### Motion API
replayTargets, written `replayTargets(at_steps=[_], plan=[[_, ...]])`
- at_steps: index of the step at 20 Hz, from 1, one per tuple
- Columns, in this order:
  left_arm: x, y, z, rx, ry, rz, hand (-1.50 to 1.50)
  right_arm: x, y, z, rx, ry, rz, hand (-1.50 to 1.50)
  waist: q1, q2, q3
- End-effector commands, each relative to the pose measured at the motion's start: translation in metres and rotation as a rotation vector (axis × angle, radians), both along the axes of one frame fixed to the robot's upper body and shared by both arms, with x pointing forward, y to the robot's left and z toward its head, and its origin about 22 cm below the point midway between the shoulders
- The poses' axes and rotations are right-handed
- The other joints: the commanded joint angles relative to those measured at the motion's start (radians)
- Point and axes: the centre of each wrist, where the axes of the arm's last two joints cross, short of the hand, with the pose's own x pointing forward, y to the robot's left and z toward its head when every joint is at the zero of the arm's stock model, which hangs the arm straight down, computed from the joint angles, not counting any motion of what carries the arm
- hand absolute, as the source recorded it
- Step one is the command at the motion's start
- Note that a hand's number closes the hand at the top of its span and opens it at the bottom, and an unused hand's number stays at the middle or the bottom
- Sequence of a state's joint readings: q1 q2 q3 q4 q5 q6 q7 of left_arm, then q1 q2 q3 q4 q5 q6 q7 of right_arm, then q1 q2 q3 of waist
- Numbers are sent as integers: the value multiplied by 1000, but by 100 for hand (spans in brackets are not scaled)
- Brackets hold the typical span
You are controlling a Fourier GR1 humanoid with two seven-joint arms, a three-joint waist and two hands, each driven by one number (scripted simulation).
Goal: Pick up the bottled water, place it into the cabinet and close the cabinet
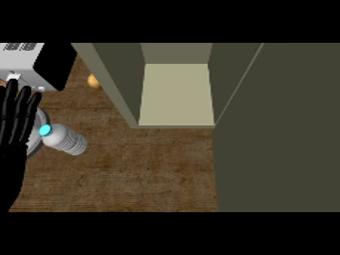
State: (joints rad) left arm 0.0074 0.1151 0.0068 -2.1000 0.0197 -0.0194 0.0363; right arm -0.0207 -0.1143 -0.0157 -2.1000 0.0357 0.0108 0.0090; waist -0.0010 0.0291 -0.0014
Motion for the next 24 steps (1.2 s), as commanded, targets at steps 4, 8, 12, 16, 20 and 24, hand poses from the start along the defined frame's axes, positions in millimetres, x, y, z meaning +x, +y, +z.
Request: replayTargets(at_steps=[4,8,12,16,20,24], plan=[[19,-7,-8,5,-50,82,-150,-38,3,1,-26,-10,52,-150,-8,-30,1],[18,4,-38,-338,281,178,-150,-31,24,-25,278,247,211,-150,2,-20,1],[11,9,-41,-402,332,218,-150,-56,14,-21,336,321,244,-150,-10,-33,1],[-32,6,-25,-401,345,195,-150,-56,-3,-34,329,324,228,-150,6,-32,2],[-19,7,-33,-392,330,222,-150,-71,16,-38,351,330,256,-150,0,-30,1],[-27,0,-47,-379,338,217,-150,-77,7,-31,348,322,237,-150,0,-30,1]])
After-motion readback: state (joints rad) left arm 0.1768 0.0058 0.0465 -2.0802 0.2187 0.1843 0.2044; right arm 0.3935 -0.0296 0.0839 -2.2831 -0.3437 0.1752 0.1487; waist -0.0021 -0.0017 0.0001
